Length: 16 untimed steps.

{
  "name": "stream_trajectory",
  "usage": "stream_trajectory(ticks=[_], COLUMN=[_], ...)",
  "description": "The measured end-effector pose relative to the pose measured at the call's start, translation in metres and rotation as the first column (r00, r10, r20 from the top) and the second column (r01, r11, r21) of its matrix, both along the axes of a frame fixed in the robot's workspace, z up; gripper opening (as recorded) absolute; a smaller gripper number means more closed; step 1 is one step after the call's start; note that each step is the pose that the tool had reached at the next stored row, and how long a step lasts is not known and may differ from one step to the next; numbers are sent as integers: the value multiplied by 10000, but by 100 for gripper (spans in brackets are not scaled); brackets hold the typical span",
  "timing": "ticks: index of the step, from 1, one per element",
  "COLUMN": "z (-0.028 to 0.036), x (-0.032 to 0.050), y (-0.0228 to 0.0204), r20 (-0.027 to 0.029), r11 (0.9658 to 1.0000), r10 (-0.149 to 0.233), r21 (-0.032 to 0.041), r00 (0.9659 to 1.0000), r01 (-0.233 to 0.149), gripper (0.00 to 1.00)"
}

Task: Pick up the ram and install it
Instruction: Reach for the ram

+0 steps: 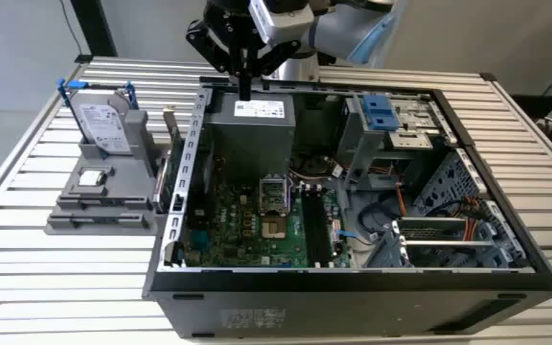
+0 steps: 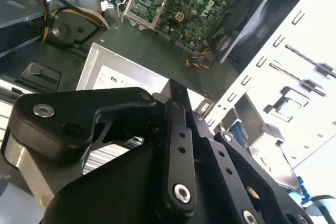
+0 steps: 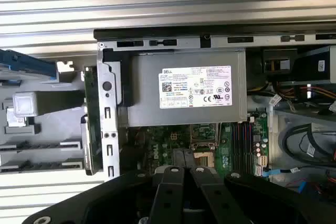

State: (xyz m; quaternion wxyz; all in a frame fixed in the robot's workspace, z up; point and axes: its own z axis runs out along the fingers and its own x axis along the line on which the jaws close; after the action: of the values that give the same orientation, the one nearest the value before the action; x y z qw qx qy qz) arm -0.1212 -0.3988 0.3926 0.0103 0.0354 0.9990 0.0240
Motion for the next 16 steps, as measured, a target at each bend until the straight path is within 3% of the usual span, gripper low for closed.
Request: stream_trajectory(ticks=[16], z=[3], x=[-33], y=[0], r20=[0], r11=[10000], r10=[0], r21=[-17], r00=[10000], r01=[0], gripper=[0])
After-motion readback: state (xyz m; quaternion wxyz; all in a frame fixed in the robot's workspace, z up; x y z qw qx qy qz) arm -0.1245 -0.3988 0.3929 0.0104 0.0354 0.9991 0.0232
